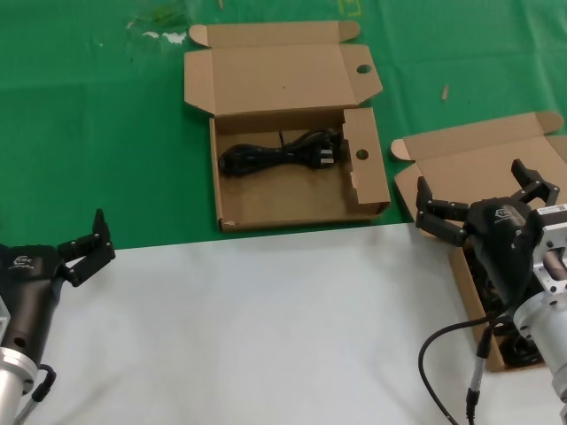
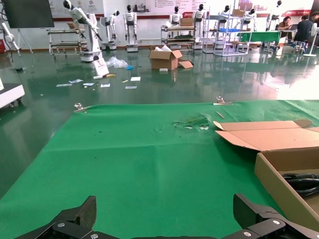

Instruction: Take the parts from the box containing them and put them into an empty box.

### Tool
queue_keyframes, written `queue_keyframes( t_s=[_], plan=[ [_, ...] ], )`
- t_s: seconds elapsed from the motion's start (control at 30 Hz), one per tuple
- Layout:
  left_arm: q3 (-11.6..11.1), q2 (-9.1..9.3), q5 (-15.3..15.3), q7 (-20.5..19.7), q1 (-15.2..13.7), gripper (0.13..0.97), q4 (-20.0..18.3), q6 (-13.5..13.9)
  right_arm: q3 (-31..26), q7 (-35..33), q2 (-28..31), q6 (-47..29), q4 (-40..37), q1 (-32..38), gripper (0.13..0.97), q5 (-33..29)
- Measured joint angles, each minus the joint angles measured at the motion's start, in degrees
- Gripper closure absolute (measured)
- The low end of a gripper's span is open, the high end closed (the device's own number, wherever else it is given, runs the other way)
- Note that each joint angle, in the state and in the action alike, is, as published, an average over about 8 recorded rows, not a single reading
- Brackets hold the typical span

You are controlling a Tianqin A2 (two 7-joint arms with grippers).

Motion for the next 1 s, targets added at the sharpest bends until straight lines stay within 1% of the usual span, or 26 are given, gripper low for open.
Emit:
queue_keyframes(
  t_s=[1.0],
  plan=[
    [0.0, 0.00, 0.0, 0.0, 0.0, 0.132, 0.0, 0.0, 0.0, 0.0, 0.0, 0.0, 0.0, 0.0, 0.129, 0.0]
  ],
)
